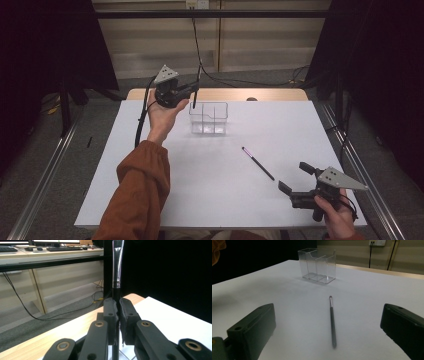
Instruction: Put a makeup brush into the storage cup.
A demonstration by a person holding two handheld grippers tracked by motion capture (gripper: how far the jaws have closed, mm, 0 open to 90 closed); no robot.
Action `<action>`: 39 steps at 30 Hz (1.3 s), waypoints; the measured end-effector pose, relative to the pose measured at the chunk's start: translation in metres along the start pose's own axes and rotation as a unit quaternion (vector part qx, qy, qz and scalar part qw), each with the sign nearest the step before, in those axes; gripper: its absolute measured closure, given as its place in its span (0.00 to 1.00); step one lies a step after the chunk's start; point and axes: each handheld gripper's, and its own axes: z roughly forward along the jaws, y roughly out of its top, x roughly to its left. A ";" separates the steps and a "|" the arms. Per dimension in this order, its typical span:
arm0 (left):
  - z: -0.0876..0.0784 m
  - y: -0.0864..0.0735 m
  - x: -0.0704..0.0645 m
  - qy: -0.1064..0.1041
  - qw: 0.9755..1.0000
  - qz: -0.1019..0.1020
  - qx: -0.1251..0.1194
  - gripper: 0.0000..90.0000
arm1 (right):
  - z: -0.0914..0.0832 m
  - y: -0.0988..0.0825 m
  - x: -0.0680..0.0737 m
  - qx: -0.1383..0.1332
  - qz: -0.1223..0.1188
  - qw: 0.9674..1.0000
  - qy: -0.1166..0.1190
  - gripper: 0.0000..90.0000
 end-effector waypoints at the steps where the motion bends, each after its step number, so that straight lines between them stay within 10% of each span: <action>1: 0.000 0.000 0.000 0.000 1.000 -0.003 -0.001 0.94 | 0.000 0.000 0.000 0.000 -0.001 1.000 0.000 0.00; 39: 0.025 -0.037 0.012 0.010 0.999 -0.011 0.028 0.94 | -0.001 -0.001 0.000 0.003 0.000 1.000 0.000 0.00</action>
